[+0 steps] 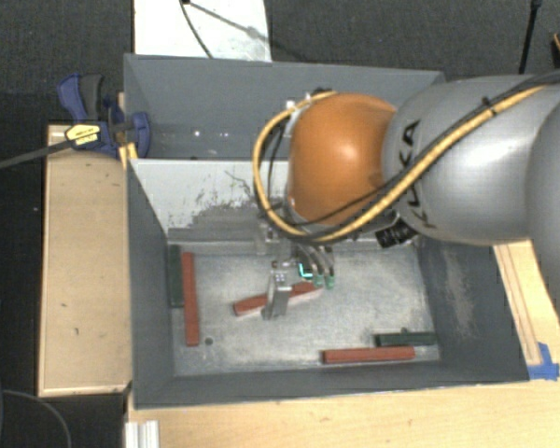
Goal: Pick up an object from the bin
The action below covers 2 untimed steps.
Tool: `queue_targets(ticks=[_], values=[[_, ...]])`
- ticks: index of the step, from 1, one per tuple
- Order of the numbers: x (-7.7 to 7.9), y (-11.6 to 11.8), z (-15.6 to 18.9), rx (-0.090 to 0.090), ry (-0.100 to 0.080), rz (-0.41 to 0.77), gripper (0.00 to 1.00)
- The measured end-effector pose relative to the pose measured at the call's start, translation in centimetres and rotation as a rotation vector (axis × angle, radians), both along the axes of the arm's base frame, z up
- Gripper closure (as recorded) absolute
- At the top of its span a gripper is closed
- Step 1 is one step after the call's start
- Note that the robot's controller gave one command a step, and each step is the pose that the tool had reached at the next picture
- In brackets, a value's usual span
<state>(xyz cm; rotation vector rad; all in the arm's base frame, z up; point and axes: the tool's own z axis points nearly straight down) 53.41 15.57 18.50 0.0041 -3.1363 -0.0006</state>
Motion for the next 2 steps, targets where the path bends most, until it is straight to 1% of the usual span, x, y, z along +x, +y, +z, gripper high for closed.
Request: queue_targets(ticks=[1, 2], values=[[-0.36, -5.73, -11.89, -0.003, 0.001, -0.008, 0.0], [-0.14, -5.45, -11.45, 0.001, -0.007, -0.011, 1.0]])
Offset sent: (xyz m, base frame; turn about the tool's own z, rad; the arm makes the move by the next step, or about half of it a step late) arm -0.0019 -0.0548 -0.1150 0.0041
